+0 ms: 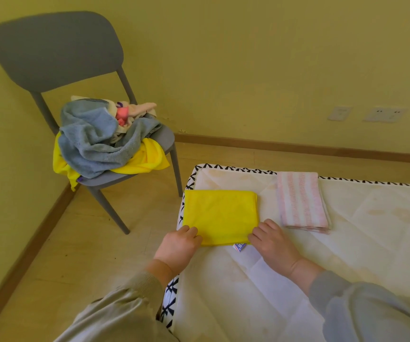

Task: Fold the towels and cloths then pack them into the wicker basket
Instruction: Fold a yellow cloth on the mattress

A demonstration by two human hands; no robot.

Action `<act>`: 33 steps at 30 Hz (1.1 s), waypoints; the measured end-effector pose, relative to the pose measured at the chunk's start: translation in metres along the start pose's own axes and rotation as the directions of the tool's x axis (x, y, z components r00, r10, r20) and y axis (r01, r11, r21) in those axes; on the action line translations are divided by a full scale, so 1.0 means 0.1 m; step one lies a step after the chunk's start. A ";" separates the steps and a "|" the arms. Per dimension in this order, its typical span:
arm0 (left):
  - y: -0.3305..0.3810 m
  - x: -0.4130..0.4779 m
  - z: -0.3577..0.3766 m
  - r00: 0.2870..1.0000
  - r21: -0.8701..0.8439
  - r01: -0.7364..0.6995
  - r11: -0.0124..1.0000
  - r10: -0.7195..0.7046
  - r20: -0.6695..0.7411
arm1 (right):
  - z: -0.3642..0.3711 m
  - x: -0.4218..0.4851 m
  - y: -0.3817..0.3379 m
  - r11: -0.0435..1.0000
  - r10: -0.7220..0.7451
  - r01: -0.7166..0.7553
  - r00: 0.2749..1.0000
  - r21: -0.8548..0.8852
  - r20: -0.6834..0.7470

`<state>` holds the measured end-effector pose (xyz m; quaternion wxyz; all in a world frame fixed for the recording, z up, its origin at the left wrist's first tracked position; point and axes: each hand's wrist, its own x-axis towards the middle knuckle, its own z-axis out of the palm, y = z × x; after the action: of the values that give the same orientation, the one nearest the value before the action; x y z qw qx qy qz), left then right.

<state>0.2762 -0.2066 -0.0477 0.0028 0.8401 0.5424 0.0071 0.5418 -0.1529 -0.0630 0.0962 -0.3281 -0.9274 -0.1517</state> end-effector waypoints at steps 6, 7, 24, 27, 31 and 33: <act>-0.01 0.04 0.00 0.986 -0.085 0.034 0.996 -0.047 -0.159 | -0.05 0.10 -0.12 0.975 0.192 -0.207 0.969 0.082 0.158; 0.00 0.10 -0.02 0.978 -0.090 0.049 0.995 -0.066 -0.196 | -0.11 0.16 -0.14 0.963 0.241 -0.258 0.954 0.078 0.177; 0.08 0.30 0.09 0.908 0.042 0.272 0.961 -0.271 0.319 | 0.02 0.95 -0.40 0.838 0.494 -0.539 0.816 0.085 0.300; 0.03 0.28 0.10 0.911 0.010 0.270 0.963 -0.259 0.321 | 0.20 0.83 -0.31 0.817 0.437 -0.564 0.740 0.120 0.511; 0.01 0.31 0.06 0.908 -0.004 0.265 0.964 -0.248 0.337 | 0.26 0.73 -0.19 0.738 0.544 -0.669 0.665 0.085 0.512; 0.01 0.37 -0.05 0.924 -0.024 0.283 0.959 -0.265 0.276 | 0.22 0.77 -0.18 0.725 0.554 -0.684 0.647 0.077 0.524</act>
<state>0.2926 -0.1735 -0.0427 0.1044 0.7486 0.6485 -0.0905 0.4700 -0.1137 -0.0663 -0.0394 -0.6377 -0.7626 0.1011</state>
